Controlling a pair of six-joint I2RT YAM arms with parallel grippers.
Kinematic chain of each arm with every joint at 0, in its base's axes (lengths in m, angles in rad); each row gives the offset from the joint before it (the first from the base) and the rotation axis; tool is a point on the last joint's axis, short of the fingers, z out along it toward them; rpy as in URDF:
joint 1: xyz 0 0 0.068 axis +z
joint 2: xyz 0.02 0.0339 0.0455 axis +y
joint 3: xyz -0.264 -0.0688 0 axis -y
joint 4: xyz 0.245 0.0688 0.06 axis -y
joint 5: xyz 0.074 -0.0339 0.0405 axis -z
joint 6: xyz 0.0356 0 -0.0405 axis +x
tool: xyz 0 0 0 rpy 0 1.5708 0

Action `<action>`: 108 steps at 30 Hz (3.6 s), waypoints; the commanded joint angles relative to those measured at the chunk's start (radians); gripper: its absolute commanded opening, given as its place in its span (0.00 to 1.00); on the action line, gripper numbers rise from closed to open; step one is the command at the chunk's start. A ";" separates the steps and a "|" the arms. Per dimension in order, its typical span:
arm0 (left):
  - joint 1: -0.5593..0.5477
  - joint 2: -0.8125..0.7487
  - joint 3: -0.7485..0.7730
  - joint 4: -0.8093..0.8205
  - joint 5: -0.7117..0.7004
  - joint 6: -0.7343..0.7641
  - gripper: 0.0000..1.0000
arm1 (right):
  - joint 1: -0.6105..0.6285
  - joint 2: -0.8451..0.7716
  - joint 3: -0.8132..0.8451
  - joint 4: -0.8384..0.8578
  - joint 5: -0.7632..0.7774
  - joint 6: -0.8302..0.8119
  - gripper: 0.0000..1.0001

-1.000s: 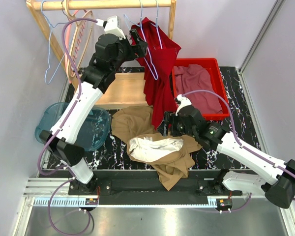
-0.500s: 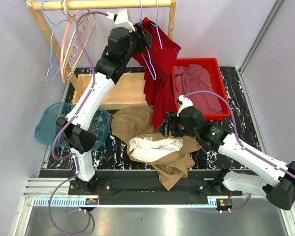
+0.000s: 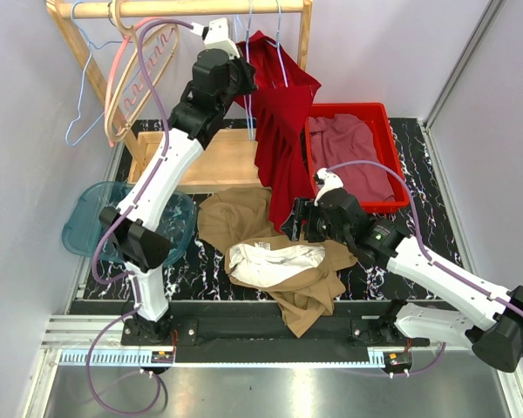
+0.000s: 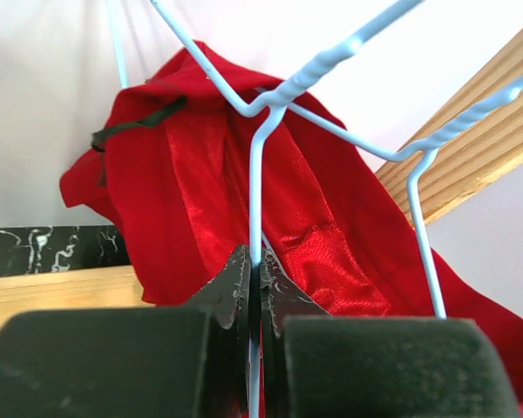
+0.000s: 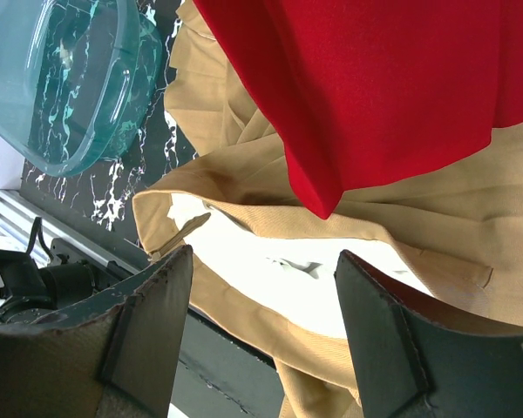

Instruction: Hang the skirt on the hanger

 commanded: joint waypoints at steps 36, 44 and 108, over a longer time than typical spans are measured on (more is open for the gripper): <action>-0.009 -1.216 -1.077 -0.269 0.629 -0.103 0.00 | -0.005 -0.230 -0.108 -0.233 0.139 0.065 0.45; -0.010 -1.335 -1.286 -0.303 0.821 -0.107 0.00 | -0.005 -0.112 -0.089 -0.208 0.064 0.043 0.60; -0.027 -1.540 -1.630 -0.105 1.096 -0.131 0.00 | -0.005 -0.134 -0.115 -0.279 0.151 0.191 0.00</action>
